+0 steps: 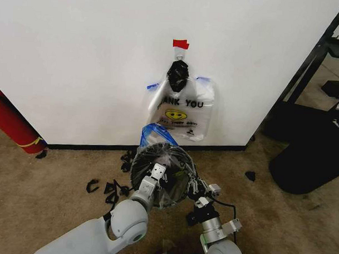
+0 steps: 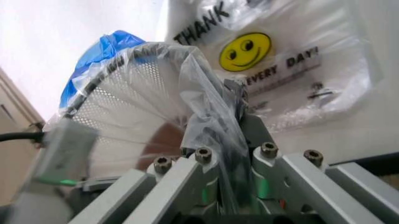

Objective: Pick up the garbage bag from the wall and place it over the trash bin.

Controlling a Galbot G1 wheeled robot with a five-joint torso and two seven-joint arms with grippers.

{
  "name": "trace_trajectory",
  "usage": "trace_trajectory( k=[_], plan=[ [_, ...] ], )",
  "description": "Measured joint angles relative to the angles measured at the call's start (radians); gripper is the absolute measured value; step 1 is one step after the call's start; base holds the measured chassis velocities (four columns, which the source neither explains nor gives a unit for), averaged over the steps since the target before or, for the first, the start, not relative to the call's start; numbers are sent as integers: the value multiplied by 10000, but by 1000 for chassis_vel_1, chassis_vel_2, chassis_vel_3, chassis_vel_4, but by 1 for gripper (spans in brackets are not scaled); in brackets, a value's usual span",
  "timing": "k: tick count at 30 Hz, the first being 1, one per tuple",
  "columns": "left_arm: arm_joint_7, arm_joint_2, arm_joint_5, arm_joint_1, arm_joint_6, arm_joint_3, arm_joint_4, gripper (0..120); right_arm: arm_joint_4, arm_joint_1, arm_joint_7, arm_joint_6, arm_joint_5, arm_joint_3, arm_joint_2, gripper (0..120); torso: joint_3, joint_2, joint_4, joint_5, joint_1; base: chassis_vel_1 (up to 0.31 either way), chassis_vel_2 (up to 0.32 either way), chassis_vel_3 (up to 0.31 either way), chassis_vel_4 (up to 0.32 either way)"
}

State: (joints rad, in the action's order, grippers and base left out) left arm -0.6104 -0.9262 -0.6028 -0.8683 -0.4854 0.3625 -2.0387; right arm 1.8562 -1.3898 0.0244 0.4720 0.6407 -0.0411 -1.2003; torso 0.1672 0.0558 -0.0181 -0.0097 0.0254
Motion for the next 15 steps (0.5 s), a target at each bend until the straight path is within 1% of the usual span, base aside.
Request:
trace_trajectory(
  k=[4,8,10,15],
  plan=[
    [-22,-117,-207,189,-144,21,218,0,-6,-54,267,130,-103,9,8,1,0,0,-1,0,0,0,0,0,0],
    [-274,-340,-150,439,27,28,605,0,98,-179,440,186,-167,41,8,1,0,0,-2,0,0,0,0,0,0],
    [-307,-357,-125,463,53,27,648,0,113,-191,447,190,-167,46,8,1,0,0,-1,0,0,0,0,0,0],
    [-622,-460,607,460,441,-16,1041,0,311,-391,543,230,-151,71,26,1,0,0,0,0,0,0,0,0,0]
  ],
)
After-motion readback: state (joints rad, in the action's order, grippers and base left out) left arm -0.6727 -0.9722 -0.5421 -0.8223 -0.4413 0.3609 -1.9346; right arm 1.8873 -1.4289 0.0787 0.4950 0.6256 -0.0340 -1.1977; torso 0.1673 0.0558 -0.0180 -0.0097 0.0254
